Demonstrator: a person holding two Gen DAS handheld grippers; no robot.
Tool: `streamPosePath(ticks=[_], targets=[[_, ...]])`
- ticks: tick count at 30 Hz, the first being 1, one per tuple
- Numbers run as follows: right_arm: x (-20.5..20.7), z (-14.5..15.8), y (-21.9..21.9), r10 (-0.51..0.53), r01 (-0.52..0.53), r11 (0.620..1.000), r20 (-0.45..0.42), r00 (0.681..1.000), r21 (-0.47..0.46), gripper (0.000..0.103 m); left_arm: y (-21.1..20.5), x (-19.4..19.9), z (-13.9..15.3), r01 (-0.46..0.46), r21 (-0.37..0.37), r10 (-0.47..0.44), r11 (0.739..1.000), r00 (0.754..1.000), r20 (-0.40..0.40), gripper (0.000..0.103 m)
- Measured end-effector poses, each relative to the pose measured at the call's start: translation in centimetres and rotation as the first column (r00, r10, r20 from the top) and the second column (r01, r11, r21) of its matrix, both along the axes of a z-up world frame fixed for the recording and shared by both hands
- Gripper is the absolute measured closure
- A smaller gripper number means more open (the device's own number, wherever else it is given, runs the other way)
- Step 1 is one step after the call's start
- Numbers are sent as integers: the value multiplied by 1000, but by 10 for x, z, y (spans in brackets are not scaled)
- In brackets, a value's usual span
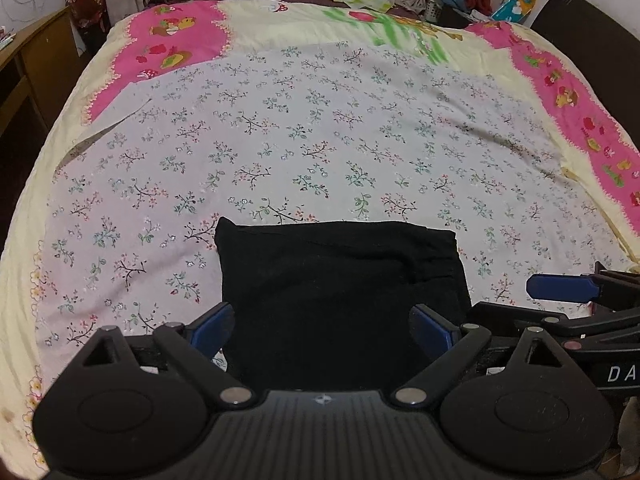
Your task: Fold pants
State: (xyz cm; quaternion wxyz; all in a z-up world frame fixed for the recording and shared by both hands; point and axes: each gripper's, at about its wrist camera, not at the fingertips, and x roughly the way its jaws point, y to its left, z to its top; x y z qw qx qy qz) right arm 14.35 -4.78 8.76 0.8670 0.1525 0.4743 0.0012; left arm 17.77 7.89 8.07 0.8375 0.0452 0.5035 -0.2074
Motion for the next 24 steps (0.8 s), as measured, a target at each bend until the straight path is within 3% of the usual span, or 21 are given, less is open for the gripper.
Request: streamPosePath(ticks=[19,24], targets=[[2,-5,2,15,-15,1000,-35,999,-17,27,6,2,-6,-3,-17,3,1000,1000,-22,1],[4,-9,4,26,-27,999,-51,998,-17,27,6,3,-8,-11,9,12,1000,1000,-24,1]])
